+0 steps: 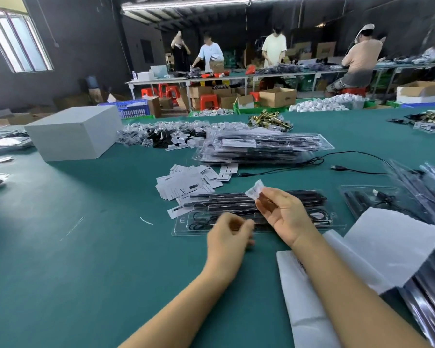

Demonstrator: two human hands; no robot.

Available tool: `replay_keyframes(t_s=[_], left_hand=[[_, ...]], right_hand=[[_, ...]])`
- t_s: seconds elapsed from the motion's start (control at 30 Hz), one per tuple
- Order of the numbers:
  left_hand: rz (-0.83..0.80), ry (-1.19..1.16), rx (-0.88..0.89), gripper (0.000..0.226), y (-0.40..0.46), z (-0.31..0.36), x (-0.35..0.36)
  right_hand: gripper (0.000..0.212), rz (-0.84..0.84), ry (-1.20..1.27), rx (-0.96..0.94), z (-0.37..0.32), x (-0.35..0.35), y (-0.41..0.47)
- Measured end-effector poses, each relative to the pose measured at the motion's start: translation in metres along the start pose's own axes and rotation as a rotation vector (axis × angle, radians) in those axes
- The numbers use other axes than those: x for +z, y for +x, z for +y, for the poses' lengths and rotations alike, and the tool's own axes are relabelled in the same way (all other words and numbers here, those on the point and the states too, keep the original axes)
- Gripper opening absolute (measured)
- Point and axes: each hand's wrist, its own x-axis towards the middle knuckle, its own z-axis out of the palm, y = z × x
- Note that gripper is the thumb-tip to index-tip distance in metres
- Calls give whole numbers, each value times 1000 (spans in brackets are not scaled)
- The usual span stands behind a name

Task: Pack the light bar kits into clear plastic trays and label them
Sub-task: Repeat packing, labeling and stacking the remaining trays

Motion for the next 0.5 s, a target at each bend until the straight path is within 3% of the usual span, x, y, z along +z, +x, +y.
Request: replay_keyframes(t_s=[0.1,0.33,0.4,0.5], left_hand=[[69,-149,-39,25,20,-2,-28],[-140,-474,-33,22,27,4,-43],[-130,-474,-27,4,27,6,-45],[-59,-362,-72,19,31,5,-46]], right_hand=[[5,-85,-148,-54,0,5,-8],[7,-202,-432,-103,16,18,-15],[4,-194,-490,-119,20,18,-13],[12,-162,-576,-144,23,15,-11]])
